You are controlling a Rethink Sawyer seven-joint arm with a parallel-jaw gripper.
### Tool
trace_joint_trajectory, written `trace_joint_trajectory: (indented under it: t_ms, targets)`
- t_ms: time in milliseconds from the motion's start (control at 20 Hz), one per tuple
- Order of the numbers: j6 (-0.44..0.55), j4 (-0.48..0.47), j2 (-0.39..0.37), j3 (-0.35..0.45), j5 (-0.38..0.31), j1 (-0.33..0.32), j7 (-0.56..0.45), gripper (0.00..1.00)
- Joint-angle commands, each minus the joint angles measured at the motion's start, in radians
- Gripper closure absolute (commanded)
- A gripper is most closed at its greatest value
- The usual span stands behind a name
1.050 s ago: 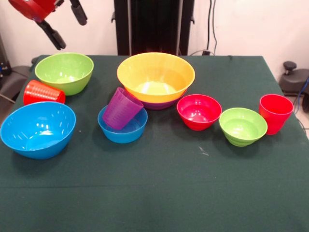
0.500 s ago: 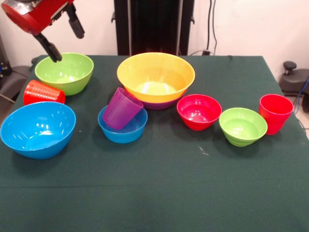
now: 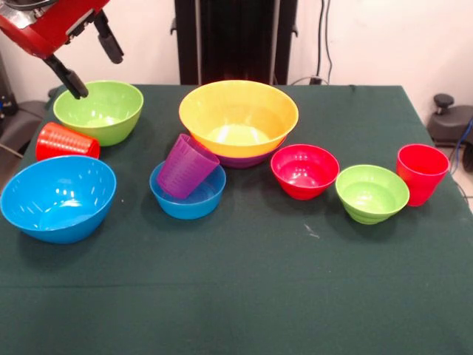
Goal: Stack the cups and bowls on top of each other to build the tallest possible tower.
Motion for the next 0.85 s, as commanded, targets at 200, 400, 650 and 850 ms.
trace_joint_trajectory:
  t_ms: [200,400,650,850]
  targets:
    - [-0.044,0.09,0.039,-0.097,0.074,0.042,0.173,0.0]
    - [-0.032,0.059,0.039,-0.116,0.06,0.06,0.152,0.0]
    - [-0.046,0.005,0.051,-0.159,0.008,0.089,0.157,0.0]
    - [-0.018,-0.009,0.059,-0.18,0.026,0.105,0.169,0.0]
